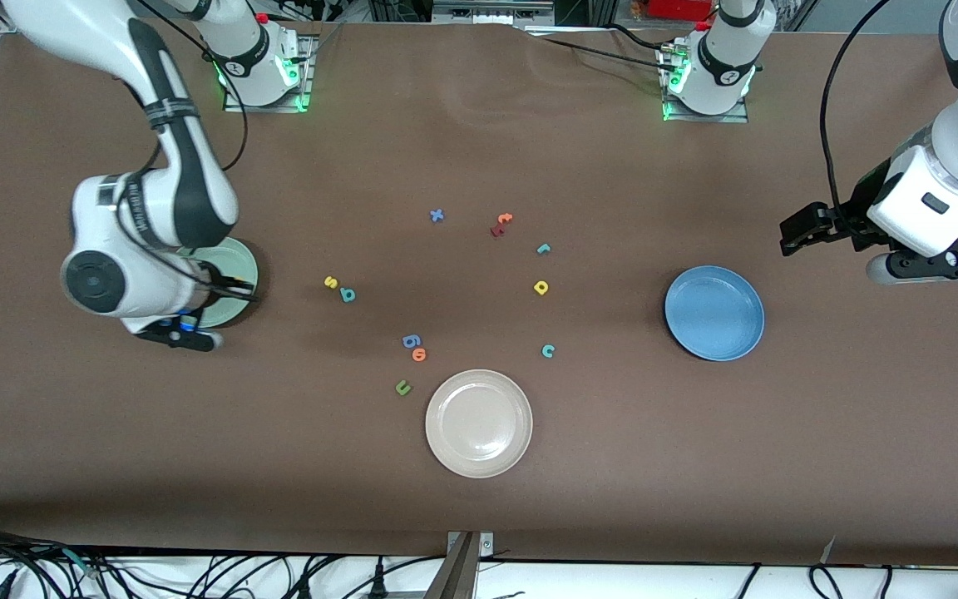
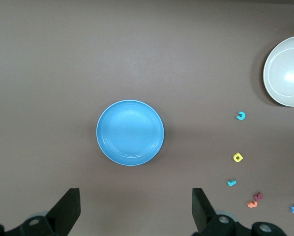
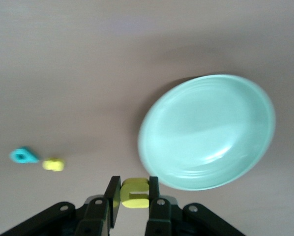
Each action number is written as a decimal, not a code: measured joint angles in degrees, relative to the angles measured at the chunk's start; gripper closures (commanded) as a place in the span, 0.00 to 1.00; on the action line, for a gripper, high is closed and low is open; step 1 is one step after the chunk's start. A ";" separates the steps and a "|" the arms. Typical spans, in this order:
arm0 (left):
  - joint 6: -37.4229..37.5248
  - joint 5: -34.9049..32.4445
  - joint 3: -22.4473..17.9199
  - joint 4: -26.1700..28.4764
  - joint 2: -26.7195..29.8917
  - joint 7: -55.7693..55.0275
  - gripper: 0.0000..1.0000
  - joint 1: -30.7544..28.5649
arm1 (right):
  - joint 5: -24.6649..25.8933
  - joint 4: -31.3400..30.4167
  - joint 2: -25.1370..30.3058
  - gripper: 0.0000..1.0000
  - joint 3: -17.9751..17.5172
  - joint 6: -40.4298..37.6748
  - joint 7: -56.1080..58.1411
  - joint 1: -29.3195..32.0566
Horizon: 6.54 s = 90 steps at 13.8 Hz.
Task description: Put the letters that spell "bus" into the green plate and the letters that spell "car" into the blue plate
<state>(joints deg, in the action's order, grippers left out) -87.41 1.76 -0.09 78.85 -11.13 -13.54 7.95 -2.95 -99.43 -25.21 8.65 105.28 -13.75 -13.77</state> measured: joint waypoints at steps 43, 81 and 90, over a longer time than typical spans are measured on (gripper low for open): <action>-10.88 0.00 0.31 -5.03 -21.20 -5.40 0.00 16.45 | 2.35 -21.89 -1.32 0.04 -13.67 33.89 -13.27 -3.88; -43.10 1.45 0.80 -0.81 -40.67 -2.45 0.55 22.34 | 4.17 -5.77 3.13 0.80 -1.12 3.75 2.27 -3.17; -43.15 -0.34 0.59 -0.85 -40.73 -2.16 1.00 22.29 | 3.77 -11.98 -1.39 0.78 9.33 9.89 25.50 4.48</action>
<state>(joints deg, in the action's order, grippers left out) -130.56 1.43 0.50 78.00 -51.86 -15.70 30.24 0.82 -111.41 -26.60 17.98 115.17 11.75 -9.29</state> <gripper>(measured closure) 0.762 0.722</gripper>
